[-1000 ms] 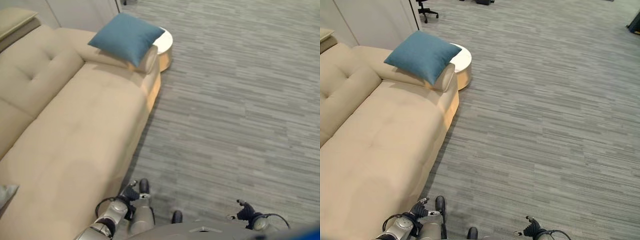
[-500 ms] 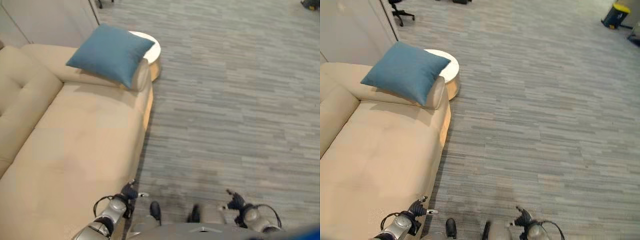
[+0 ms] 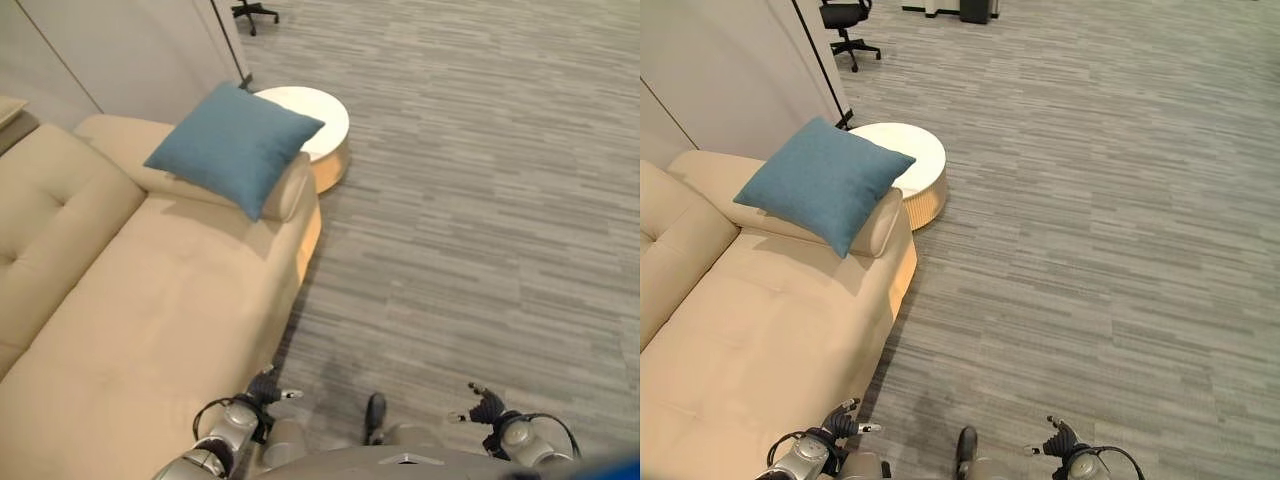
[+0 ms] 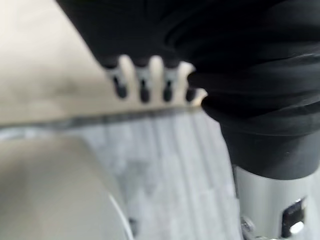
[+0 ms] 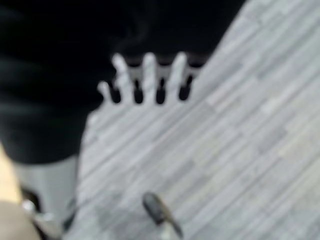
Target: Pick up all the scattered cushions and arrange them neatly on the sofa.
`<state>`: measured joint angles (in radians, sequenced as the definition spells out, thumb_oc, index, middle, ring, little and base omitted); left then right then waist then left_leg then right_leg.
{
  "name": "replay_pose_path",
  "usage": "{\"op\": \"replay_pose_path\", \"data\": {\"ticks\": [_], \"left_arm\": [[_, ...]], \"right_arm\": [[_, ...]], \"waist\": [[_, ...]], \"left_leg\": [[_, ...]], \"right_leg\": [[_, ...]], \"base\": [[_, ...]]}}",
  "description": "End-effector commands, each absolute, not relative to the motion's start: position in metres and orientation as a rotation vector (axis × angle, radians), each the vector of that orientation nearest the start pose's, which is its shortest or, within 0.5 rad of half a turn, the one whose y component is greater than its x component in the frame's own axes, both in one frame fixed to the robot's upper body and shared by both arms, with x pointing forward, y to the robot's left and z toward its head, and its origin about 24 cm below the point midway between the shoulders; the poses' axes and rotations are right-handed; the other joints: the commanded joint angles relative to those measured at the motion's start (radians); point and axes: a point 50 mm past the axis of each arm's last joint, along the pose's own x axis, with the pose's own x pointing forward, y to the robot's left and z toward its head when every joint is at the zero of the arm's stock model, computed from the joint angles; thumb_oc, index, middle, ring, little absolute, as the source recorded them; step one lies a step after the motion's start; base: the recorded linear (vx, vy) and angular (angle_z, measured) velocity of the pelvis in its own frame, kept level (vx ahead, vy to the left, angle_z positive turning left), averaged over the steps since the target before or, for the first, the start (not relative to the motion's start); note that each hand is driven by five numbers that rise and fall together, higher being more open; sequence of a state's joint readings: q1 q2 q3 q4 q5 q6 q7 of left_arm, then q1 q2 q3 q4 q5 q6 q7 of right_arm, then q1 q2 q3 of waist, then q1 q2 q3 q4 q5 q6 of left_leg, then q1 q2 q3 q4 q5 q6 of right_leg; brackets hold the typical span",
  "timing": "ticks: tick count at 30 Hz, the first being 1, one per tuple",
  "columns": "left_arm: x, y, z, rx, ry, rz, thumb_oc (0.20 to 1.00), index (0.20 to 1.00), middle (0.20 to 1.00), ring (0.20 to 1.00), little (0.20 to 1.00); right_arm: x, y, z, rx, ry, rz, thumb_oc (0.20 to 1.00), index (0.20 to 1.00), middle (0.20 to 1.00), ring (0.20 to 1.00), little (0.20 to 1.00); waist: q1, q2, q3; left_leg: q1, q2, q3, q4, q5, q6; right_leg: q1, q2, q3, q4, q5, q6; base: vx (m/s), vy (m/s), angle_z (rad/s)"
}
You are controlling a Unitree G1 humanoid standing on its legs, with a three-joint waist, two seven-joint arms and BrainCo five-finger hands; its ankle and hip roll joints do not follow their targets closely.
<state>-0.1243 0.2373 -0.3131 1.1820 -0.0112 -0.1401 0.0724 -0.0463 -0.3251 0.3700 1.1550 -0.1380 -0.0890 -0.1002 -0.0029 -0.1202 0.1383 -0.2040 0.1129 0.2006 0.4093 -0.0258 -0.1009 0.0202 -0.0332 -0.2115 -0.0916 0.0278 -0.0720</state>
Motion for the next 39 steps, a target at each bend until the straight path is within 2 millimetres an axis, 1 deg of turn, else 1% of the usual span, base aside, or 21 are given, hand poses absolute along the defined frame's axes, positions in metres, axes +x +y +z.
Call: {"op": "replay_pose_path", "data": {"ticks": [1,4,9,11,12,14,18,20,21,23,26,28,30,31,32,33,34,35,37,38,39], "left_arm": [[0.177,0.208,-0.131,0.433,0.837,-0.09,1.0,1.0,1.0,1.0,1.0],[0.177,0.209,-0.131,0.432,0.838,-0.086,1.0,1.0,1.0,1.0,1.0],[0.159,0.22,-0.138,0.427,0.903,-0.056,1.0,1.0,1.0,1.0,1.0],[0.158,0.221,-0.138,0.425,0.906,-0.053,1.0,1.0,1.0,1.0,1.0],[0.158,0.224,-0.137,0.426,0.907,-0.041,1.0,1.0,1.0,1.0,1.0],[0.158,0.227,-0.137,0.427,0.91,-0.03,1.0,1.0,1.0,1.0,1.0],[0.155,0.227,-0.138,0.419,0.914,-0.018,1.0,1.0,1.0,1.0,1.0],[0.153,0.227,-0.139,0.416,0.922,-0.018,1.0,1.0,1.0,1.0,1.0],[0.153,0.227,-0.139,0.416,0.922,-0.018,1.0,1.0,1.0,1.0,1.0],[0.155,0.228,-0.138,0.409,0.917,-0.004,1.0,1.0,1.0,1.0,1.0],[0.155,0.229,-0.138,0.417,0.921,-0.003,1.0,1.0,1.0,1.0,1.0],[0.148,0.229,-0.142,0.415,0.944,-0.005,1.0,1.0,1.0,1.0,1.0],[0.148,0.229,-0.142,0.415,0.944,-0.005,1.0,1.0,1.0,1.0,1.0],[0.146,0.23,-0.142,0.404,0.949,0.011,1.0,1.0,1.0,1.0,1.0],[0.146,0.23,-0.142,0.404,0.949,0.011,1.0,1.0,1.0,1.0,1.0],[0.15,0.229,-0.141,0.4,0.938,0.011,1.0,1.0,1.0,1.0,1.0],[0.15,0.229,-0.141,0.4,0.938,0.011,1.0,1.0,1.0,1.0,1.0],[0.149,0.23,-0.141,0.384,0.939,0.038,1.0,1.0,1.0,1.0,1.0],[0.153,0.23,-0.14,0.381,0.936,0.039,1.0,1.0,1.0,1.0,1.0],[0.153,0.23,-0.14,0.382,0.936,0.039,1.0,1.0,1.0,1.0,1.0],[0.152,0.231,-0.14,0.388,0.939,0.035,1.0,1.0,1.0,1.0,1.0]], "right_arm": [[0.126,-0.255,-0.141,-0.7,1.014,0.118,1.0,1.0,1.0,1.0,1.0],[0.127,-0.255,-0.141,-0.702,1.012,0.12,1.0,1.0,1.0,1.0,1.0],[0.125,-0.242,-0.145,-0.7,1.016,0.185,1.0,1.0,1.0,1.0,1.0],[0.127,-0.24,-0.145,-0.697,1.009,0.189,1.0,1.0,1.0,1.0,1.0],[0.133,-0.236,-0.144,-0.698,0.988,0.202,1.0,1.0,1.0,1.0,1.0],[0.14,-0.23,-0.142,-0.689,0.958,0.209,1.0,1.0,1.0,1.0,1.0],[0.147,-0.229,-0.139,-0.696,0.93,0.216,1.0,1.0,1.0,1.0,1.0],[0.152,-0.228,-0.136,-0.702,0.905,0.218,1.0,1.0,1.0,1.0,1.0],[0.153,-0.228,-0.136,-0.702,0.904,0.218,1.0,1.0,1.0,1.0,1.0],[0.157,-0.228,-0.135,-0.705,0.895,0.216,1.0,1.0,1.0,1.0,1.0],[0.157,-0.229,-0.134,-0.709,0.896,0.22,1.0,1.0,1.0,1.0,1.0],[0.147,-0.235,-0.137,-0.711,0.923,0.218,1.0,1.0,1.0,1.0,1.0],[0.147,-0.235,-0.137,-0.712,0.923,0.218,1.0,1.0,1.0,1.0,1.0],[0.141,-0.238,-0.138,-0.705,0.94,0.206,1.0,1.0,1.0,1.0,1.0],[0.141,-0.238,-0.138,-0.705,0.94,0.206,1.0,1.0,1.0,1.0,1.0],[0.139,-0.242,-0.138,-0.699,0.942,0.191,1.0,1.0,1.0,1.0,1.0],[0.139,-0.241,-0.138,-0.699,0.942,0.191,1.0,1.0,1.0,1.0,1.0],[0.136,-0.244,-0.139,-0.687,0.954,0.176,1.0,1.0,1.0,1.0,1.0],[0.129,-0.248,-0.14,-0.675,0.983,0.147,1.0,1.0,1.0,1.0,1.0],[0.129,-0.248,-0.14,-0.675,0.983,0.147,1.0,1.0,1.0,1.0,1.0],[0.127,-0.249,-0.141,-0.675,0.99,0.143,1.0,1.0,1.0,1.0,1.0]], "waist": [[-0.007,0.007,-0.003],[-0.001,0.01,-0.005],[0.025,0.0,-0.042],[0.03,0.0,-0.042],[0.03,-0.001,-0.026],[0.031,0.012,-0.021],[0.018,0.03,-0.01],[0.0,0.028,-0.003],[-0.001,0.028,-0.004],[-0.019,0.025,0.007],[-0.028,0.023,0.009],[-0.038,0.014,-0.016],[-0.039,0.015,-0.016],[-0.036,0.011,-0.023],[-0.039,0.012,-0.023],[-0.032,-0.004,-0.016],[-0.034,-0.003,-0.017],[-0.037,-0.011,-0.019],[-0.038,-0.019,-0.024],[-0.038,-0.02,-0.025],[-0.041,-0.016,-0.026]], "left_leg": [[-0.021,-0.037,0.038,-0.229,0.044,0.042],[-0.038,-0.021,0.082,-0.282,0.097,0.028],[0.04,-0.068,0.088,-0.328,0.04,0.083],[0.05,-0.077,0.08,-0.33,0.029,0.095],[0.084,-0.093,0.064,-0.322,0.0,0.124],[0.123,-0.097,0.05,-0.334,-0.017,0.139],[0.181,-0.118,0.004,-0.36,-0.041,0.132],[0.216,-0.141,-0.037,-0.366,-0.062,0.126],[0.214,-0.141,-0.037,-0.366,-0.06,0.126],[0.245,-0.148,-0.076,-0.369,-0.078,0.116],[0.271,-0.155,-0.103,-0.354,-0.109,0.11],[0.308,-0.153,-0.148,-0.304,-0.161,0.086],[0.307,-0.152,-0.15,-0.302,-0.162,0.086],[0.281,-0.123,-0.144,-0.208,-0.114,0.044],[0.278,-0.122,-0.147,-0.202,-0.117,0.043],[0.201,-0.095,-0.117,-0.052,-0.073,0.028],[0.197,-0.093,-0.119,-0.045,-0.076,0.027],[0.176,-0.05,-0.04,-0.023,-0.068,0.03],[0.12,-0.024,0.074,-0.078,-0.088,0.053],[0.119,-0.025,0.074,-0.078,-0.089,0.054],[0.106,-0.021,0.125,-0.117,-0.087,0.06]], "right_leg": [[0.016,-0.008,0.057,0.072,-0.103,0.143],[0.046,0.004,0.051,0.067,-0.124,0.145],[0.044,-0.022,0.043,0.255,-0.166,0.186],[0.013,-0.031,0.045,0.327,-0.146,0.203],[-0.059,-0.058,0.06,0.481,-0.074,0.246],[-0.131,-0.074,0.055,0.565,-0.026,0.247],[-0.18,-0.083,0.035,0.42,-0.063,0.211],[-0.211,-0.074,0.085,0.254,-0.024,0.216],[-0.211,-0.074,0.085,0.25,-0.021,0.216],[-0.253,-0.076,0.154,0.133,0.032,0.24],[-0.248,-0.08,0.161,0.122,0.044,0.244],[-0.209,-0.083,0.163,0.144,0.049,0.228],[-0.209,-0.083,0.161,0.144,0.049,0.227],[-0.17,-0.076,0.138,0.146,0.037,0.207],[-0.17,-0.075,0.135,0.145,0.037,0.207],[-0.125,-0.076,0.115,0.128,0.017,0.181],[-0.125,-0.074,0.113,0.128,0.017,0.181],[-0.078,-0.068,0.079,0.106,-0.013,0.162],[-0.033,-0.066,0.025,0.076,-0.043,0.158],[-0.033,-0.066,0.024,0.076,-0.043,0.159],[-0.019,-0.063,0.006,0.069,-0.056,0.16]], "base": [[0.29,0.045,-0.05],[0.31,0.062,-0.21],[0.33,0.14,-0.33],[0.16,0.107,0.03],[0.17,0.11,0.09],[0.25,0.091,0.22],[0.27,-0.022,0.48],[0.27,-0.08,0.45],[0.3,-0.093,0.52],[0.32,-0.107,0.61],[0.27,-0.104,0.62],[0.42,-0.239,0.89],[0.19,-0.156,0.63],[0.17,-0.179,0.44],[0.25,-0.334,0.4],[0.07,-0.158,0.53],[0.19,-0.282,0.96],[0.19,-0.196,1.13],[0.17,-0.154,0.97],[0.09,-0.025,0.89],[0.11,-0.002,0.81]]}}
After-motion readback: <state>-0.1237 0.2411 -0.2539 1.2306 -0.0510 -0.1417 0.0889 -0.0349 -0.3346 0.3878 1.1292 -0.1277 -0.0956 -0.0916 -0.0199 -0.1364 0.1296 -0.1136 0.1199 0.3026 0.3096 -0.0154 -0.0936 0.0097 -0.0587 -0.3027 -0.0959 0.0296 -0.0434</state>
